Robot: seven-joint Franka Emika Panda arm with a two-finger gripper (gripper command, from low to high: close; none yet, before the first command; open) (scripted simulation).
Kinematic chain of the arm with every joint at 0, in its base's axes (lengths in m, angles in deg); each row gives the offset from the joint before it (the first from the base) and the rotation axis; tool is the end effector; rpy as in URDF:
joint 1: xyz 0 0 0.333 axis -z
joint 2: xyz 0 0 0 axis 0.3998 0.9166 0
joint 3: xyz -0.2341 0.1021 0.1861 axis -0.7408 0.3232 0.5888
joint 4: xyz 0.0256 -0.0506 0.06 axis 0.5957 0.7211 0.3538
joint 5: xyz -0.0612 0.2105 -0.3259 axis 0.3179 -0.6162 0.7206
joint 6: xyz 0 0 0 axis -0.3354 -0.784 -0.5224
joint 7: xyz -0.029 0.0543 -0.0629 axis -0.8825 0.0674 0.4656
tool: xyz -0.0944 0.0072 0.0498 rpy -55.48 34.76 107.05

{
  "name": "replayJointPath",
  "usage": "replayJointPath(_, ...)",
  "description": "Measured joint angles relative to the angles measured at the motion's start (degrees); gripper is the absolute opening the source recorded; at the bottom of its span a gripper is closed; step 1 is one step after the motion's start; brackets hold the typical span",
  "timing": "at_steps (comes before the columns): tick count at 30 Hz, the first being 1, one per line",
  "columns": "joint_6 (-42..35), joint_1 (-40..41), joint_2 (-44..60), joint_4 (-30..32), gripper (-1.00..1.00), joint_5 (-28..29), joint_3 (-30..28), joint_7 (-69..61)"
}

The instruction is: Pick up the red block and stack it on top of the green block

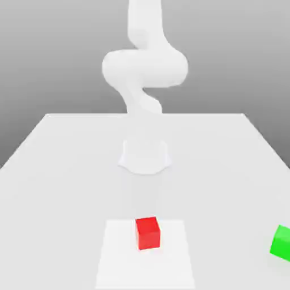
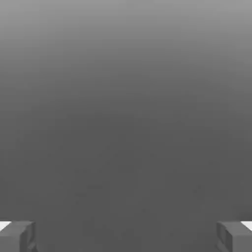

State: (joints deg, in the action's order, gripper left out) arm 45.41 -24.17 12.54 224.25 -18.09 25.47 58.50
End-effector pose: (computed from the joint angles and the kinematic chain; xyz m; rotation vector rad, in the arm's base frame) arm 0.3780 -0.0003 0.6614 -2.5075 1.0287 -0.9386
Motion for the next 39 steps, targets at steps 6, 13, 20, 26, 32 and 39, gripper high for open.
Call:
replayJointPath(6, 8.08, -1.35, 12.77, 8.34, 0.00, -0.05, -1.13, -3.27)
replayJointPath(13, 17.59, -2.54, 27.89, 18.08, 0.00, -0.21, -2.02, -7.18)
replayJointPath(20, 27.53, -2.94, 42.68, 25.52, 0.00, -0.38, -2.11, -10.34)
replayJointPath(26, 37.43, -2.00, 54.39, 24.23, -1.00, -2.03, -0.76, -11.66)
replayJointPath(32, 37.99, -1.83, 55.07, 24.13, -1.00, -1.94, -0.58, -11.57)
replayJointPath(39, 27.92, -1.98, 43.28, 25.83, -1.00, -0.26, -1.18, -10.36)
